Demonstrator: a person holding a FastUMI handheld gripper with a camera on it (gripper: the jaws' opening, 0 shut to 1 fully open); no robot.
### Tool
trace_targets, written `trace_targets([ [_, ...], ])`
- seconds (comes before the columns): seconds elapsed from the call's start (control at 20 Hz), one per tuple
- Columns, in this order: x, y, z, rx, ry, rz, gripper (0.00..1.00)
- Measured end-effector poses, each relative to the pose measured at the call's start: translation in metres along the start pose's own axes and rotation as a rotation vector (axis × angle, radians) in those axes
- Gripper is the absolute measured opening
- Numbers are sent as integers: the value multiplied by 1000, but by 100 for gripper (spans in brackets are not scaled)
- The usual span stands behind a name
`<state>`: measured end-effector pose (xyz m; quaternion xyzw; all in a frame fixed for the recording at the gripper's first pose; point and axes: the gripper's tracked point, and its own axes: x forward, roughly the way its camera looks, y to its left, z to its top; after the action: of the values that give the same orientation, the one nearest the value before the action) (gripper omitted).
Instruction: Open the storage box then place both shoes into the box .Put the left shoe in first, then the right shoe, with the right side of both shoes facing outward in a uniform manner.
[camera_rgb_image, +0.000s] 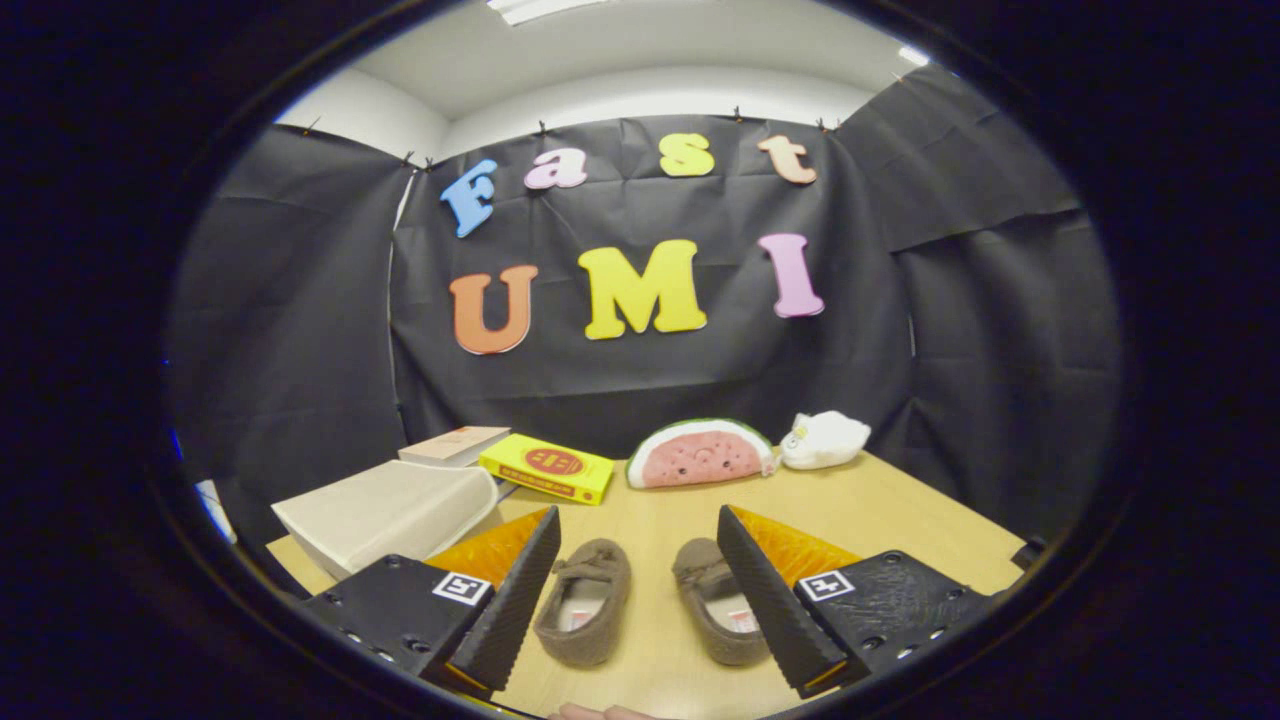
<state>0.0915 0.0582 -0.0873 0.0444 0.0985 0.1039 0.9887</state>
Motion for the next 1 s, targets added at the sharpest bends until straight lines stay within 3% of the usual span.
trace_targets([
  [0.15,33,44,-22,46,118,184,96],
  [0.45,83,114,-46,107,263,469,96],
  [0.55,93,127,-53,173,316,528,95],
  [0.75,93,154,-59,357,445,725,95],
  [1.0,116,160,-67,562,578,777,95],
])
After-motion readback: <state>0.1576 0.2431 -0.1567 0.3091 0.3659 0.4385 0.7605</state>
